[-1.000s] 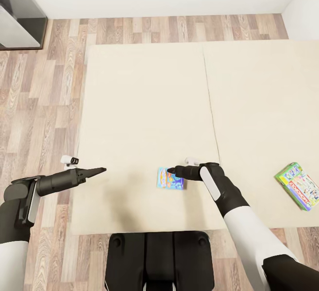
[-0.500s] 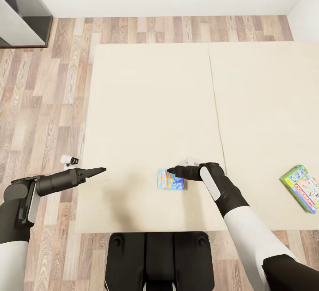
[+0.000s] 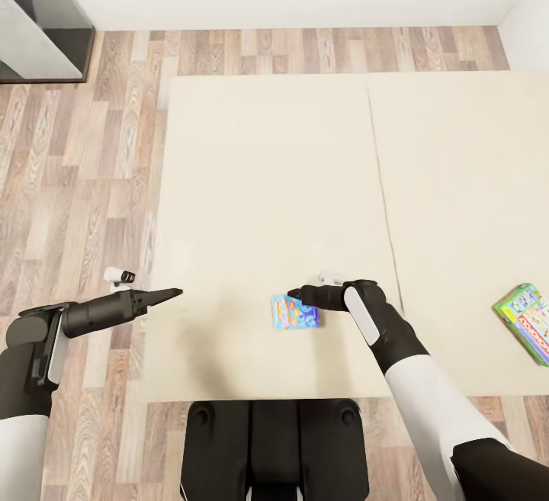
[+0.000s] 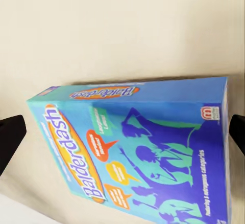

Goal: Put all the toys in the child's room - the three board games (two on the bed and one on the table), the two jigsaw puzzles on the table, and the tennis ball on the table - inside the toy box on the table in the child's room.

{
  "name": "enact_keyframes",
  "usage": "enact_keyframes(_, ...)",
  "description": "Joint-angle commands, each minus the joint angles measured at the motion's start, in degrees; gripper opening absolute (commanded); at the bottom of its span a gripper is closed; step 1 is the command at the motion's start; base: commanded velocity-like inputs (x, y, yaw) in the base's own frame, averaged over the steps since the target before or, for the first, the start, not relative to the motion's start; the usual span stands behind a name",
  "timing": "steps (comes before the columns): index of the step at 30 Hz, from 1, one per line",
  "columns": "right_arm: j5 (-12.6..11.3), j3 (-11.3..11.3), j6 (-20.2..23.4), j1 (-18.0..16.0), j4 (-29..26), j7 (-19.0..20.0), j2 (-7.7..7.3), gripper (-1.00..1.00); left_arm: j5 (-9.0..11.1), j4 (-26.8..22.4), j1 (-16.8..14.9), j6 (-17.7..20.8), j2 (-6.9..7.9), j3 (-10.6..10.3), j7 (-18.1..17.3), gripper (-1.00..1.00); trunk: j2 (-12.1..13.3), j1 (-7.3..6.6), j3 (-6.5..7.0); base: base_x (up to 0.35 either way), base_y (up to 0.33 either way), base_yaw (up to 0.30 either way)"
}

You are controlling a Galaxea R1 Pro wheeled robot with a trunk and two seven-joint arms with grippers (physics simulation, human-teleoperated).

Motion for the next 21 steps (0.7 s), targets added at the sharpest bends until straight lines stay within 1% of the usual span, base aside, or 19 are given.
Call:
enact_keyframes(1,0.4,-0.1,0.2,0.0,0.0,0.4,0.02,1.0,-0.1,0.0,0.0,0.6,0.02,0.0,-0.3,1.0,-0.1,0.03,-0.06,0.0,0.085,0.0)
enact_keyframes(9,0.4,-0.1,0.2,0.0,0.0,0.4,0.02,1.0,-0.1,0.0,0.0,0.6,0.02,0.0,-0.3,1.0,-0.1,0.03,-0.06,0.0,0.073,0.0)
enact_keyframes(21,0.4,-0.1,0.2,0.0,0.0,0.4,0.02,1.0,-0.1,0.0,0.0,0.6,0.02,0.0,-0.3,1.0,-0.1,0.03,-0.06,0.0,0.036,0.0)
